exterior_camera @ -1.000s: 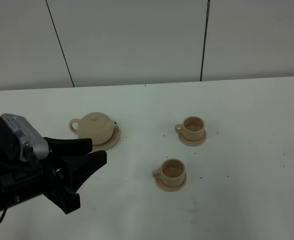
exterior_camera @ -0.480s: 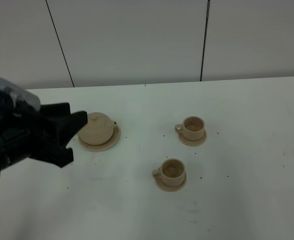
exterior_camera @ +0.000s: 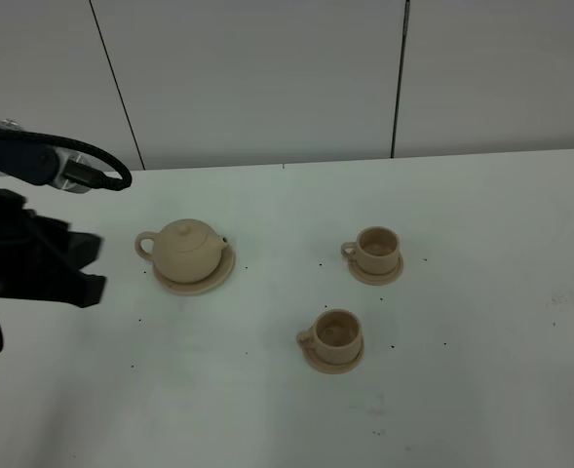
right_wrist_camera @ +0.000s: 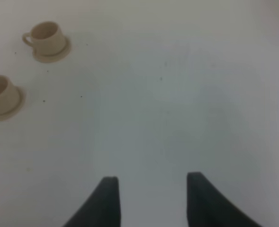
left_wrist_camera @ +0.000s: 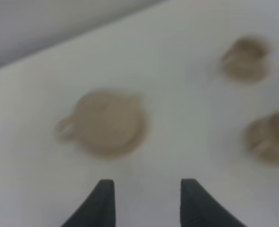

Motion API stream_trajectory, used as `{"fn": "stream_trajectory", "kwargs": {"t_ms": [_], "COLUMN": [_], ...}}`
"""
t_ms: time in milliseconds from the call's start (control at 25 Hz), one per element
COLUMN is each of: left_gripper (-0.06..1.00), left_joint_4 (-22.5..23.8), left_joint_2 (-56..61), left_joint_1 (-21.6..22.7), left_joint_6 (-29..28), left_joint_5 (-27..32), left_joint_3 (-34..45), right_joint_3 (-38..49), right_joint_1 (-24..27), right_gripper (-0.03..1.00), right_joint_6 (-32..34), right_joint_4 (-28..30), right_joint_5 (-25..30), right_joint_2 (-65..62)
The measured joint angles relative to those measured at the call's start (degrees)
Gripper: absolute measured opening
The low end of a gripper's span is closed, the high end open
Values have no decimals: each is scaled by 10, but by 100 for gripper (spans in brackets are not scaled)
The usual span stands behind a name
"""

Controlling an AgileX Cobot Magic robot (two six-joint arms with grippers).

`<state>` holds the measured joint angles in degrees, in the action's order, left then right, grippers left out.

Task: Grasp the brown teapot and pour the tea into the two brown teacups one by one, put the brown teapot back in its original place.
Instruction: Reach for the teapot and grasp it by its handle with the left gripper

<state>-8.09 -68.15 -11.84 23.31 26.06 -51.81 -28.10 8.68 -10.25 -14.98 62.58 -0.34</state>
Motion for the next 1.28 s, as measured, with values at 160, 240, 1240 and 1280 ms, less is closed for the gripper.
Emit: {"fn": "stream_trajectory", "kwargs": {"t_ms": [160, 240, 1240, 1280], "left_gripper": [39, 39, 39, 39], "left_joint_4": [175, 200, -152, -160], "left_joint_2": [-7, -12, -281, -295], "left_joint_1": [0, 0, 218, 219], "left_joint_6": [-136, -149, 396, 407], "left_joint_5": [69, 89, 303, 315], "left_joint_3": [-36, -50, -283, -296], "right_joint_3": [0, 0, 0, 0], "right_joint_1": [0, 0, 0, 0], "right_gripper": [32, 32, 32, 32], "right_joint_6": [0, 0, 0, 0], "right_joint_4": [0, 0, -1, -1], "right_joint_5": [0, 0, -2, -2], "right_joint_2": [0, 0, 0, 0]}}
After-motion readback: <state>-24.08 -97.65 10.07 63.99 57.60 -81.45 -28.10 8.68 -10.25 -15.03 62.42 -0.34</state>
